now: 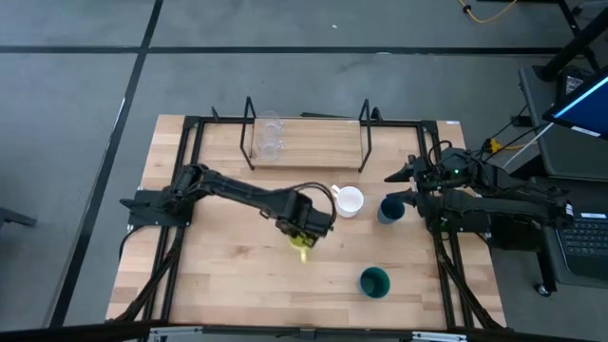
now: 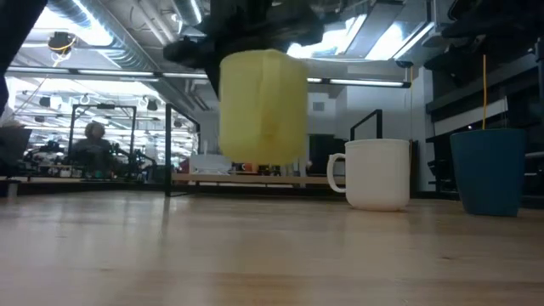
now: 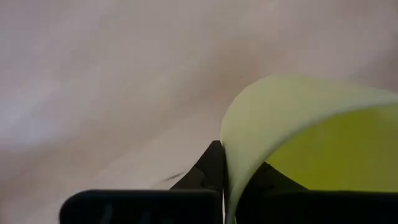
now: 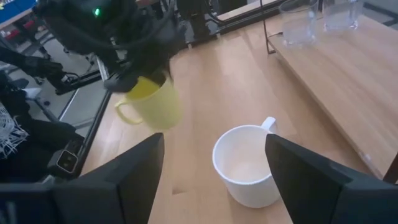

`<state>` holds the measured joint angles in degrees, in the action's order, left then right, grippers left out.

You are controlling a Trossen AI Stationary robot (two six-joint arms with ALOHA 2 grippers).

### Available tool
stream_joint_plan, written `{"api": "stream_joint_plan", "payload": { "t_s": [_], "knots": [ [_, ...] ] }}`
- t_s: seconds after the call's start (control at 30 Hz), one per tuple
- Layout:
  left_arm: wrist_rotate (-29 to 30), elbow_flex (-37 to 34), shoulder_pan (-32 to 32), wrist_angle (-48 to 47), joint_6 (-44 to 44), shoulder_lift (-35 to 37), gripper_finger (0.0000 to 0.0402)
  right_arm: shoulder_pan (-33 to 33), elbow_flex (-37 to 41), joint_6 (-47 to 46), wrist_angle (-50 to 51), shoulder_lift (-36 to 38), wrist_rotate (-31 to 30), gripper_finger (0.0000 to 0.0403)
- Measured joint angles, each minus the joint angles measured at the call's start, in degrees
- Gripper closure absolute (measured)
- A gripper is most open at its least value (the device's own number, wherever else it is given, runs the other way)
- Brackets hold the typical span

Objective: Stack small to large cups/mugs on shelf
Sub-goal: Put the yellow mug on the shelf

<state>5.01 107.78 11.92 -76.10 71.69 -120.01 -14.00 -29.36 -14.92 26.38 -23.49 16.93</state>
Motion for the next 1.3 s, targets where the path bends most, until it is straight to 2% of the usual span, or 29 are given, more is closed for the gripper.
{"api": "stream_joint_plan", "payload": {
  "t_s": [0.13, 0.23, 0.53, 0.63, 1.07, 1.3],
  "knots": [
    [-0.4, 3.0, -0.3, -3.7, 5.8, 0.0, 0.0398, 0.0, 0.0, -1.5, 0.6, 0.0, 0.1, 0.0121],
    [-2.9, 3.2, 0.3, -4.2, 8.0, 0.0, 0.0398, 0.0, 0.0, -3.3, 1.7, 0.0, 0.1, 0.0121],
    [-5.2, 3.2, 5.3, -4.7, 15.1, 0.0, 0.0398, 0.0, 0.0, -5.9, 2.4, 0.0, -1.0, 0.0121],
    [-6.6, 3.2, 7.3, -4.4, 20.1, 0.0, 0.0398, 0.0, 0.0, -7.6, 2.4, 0.0, -1.4, 0.0121],
    [-5.7, 3.1, 12.7, -3.9, 45.4, 0.0, 0.0399, 0.0, 0.0, -7.3, 2.4, 0.0, -1.4, 0.0121],
    [-3.7, 3.1, 14.7, -3.8, 55.0, 0.0, 0.0399, 0.0, 0.0, -6.2, 2.7, 0.0, -1.4, 0.0121]
  ]
}}
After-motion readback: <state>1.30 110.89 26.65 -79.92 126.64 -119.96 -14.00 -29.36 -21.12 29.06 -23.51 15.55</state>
